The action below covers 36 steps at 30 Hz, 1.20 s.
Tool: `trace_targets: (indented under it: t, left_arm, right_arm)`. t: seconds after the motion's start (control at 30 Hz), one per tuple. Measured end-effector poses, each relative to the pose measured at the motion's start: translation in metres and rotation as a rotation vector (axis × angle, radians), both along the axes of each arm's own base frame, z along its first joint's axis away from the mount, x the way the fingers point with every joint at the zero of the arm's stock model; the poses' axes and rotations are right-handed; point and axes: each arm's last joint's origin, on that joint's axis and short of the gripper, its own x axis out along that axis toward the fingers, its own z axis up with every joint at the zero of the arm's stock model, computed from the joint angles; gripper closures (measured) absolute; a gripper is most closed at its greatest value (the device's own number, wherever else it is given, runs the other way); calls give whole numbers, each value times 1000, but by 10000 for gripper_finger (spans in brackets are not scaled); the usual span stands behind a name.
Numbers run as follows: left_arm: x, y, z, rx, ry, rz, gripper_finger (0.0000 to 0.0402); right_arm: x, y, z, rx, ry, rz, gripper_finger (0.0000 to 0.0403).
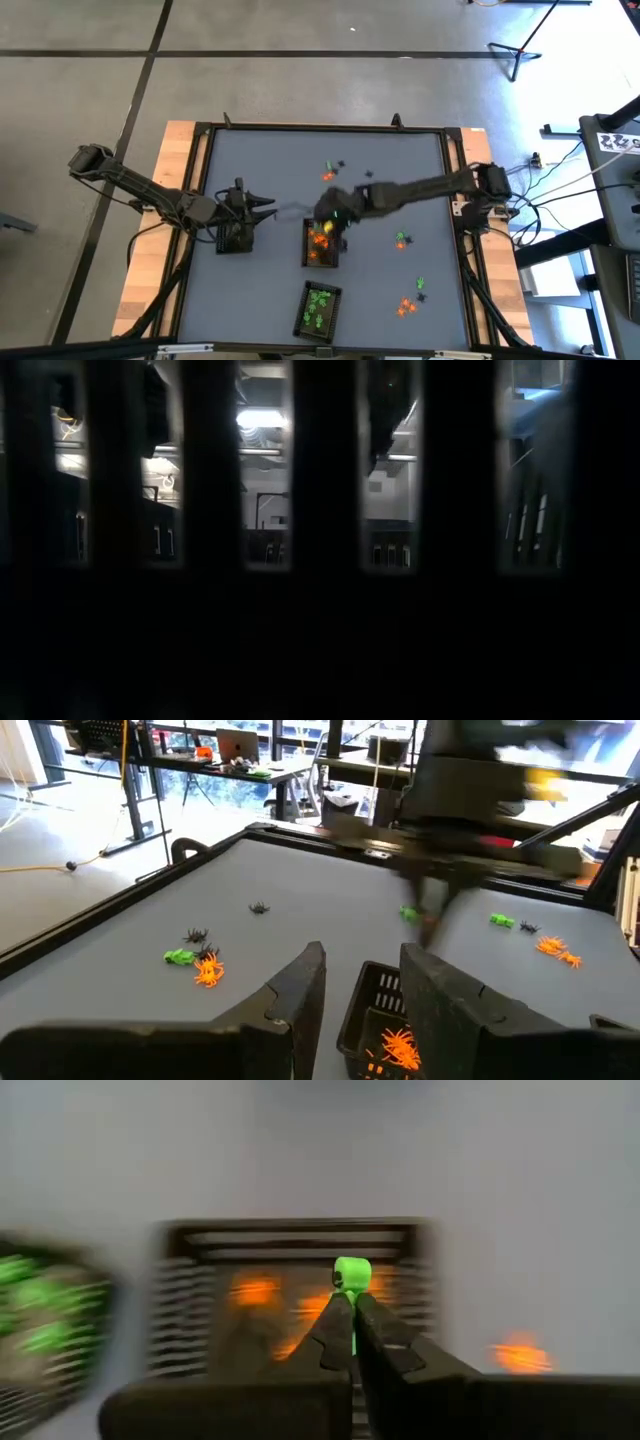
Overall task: Sort Halloween decoration
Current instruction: Put the green toy skeleton into the bottom black basket, then put the orange spider toy into the top right black basket
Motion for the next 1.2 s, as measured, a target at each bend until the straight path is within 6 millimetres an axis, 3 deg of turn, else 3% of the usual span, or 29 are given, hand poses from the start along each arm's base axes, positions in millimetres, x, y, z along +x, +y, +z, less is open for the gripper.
trace_targets:
  t: [0.3,0.43,0.57,0.73,0.9,1.0,1.2]
  left_arm:
    - [0,0,0,-1,0,0,278]
    - [0,0,0,-1,-1,2,278]
    - [0,0,0,1,-1,7,278]
    - [0,0,0,4,0,9,278]
    - [0,0,0,5,0,8,278]
    - [0,0,0,5,1,8,278]
    - [0,0,0,5,7,1,278]
  right_arm:
    - [-14,106,7,172,-91,292,403]
    - [-20,134,7,206,-128,377,401]
    - [-18,145,-1,226,-132,414,381]
    - [-16,141,-9,223,-89,408,320]
    - [-11,126,-6,221,-91,372,262]
    - [-12,107,-1,196,-54,321,247]
    - [-12,48,8,51,-4,182,243]
